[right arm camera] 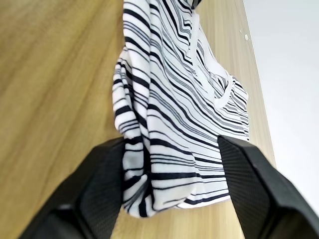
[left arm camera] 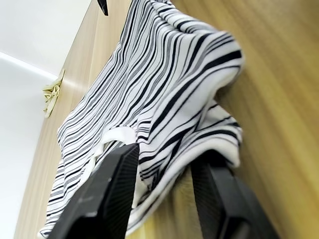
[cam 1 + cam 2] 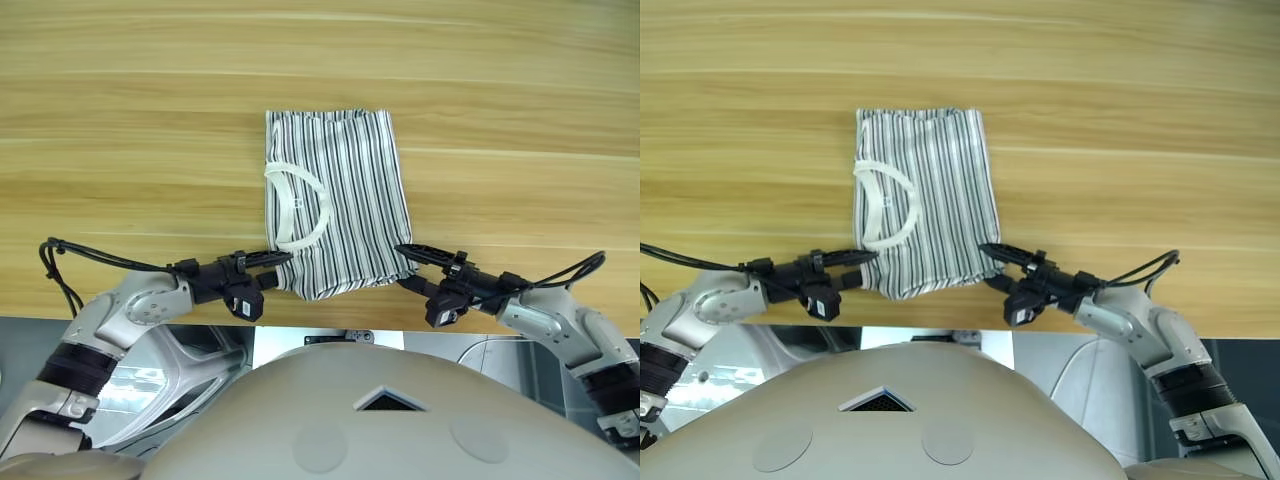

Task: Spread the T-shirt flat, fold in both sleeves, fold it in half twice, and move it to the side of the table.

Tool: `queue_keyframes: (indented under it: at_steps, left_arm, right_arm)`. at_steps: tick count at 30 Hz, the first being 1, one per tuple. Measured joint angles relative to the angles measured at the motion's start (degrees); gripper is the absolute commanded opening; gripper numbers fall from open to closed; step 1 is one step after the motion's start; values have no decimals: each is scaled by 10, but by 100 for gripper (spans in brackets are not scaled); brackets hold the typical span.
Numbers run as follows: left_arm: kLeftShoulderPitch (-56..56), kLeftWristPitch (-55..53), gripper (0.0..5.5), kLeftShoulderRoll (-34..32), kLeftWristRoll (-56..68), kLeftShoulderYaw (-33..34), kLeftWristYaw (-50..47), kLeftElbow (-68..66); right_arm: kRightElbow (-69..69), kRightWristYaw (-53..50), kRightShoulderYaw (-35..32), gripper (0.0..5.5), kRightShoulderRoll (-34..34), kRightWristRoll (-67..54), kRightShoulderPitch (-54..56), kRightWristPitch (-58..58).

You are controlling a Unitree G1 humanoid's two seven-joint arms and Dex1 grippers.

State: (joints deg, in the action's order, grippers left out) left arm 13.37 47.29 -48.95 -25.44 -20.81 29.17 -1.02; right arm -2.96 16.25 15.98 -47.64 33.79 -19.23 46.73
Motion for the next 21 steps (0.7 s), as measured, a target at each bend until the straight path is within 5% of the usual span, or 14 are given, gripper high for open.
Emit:
queue_keyframes:
  at_steps: [10, 21]
  left_arm:
    - [58, -5, 186, -21, 5, 23, -12, 38]
    - [29, -10, 186, -1, 10, -1, -6, 25]
  right_arm:
    - [20, -12, 3, 280, 0, -5, 8, 10]
    - [51, -14, 1, 45, 0, -4, 13, -4]
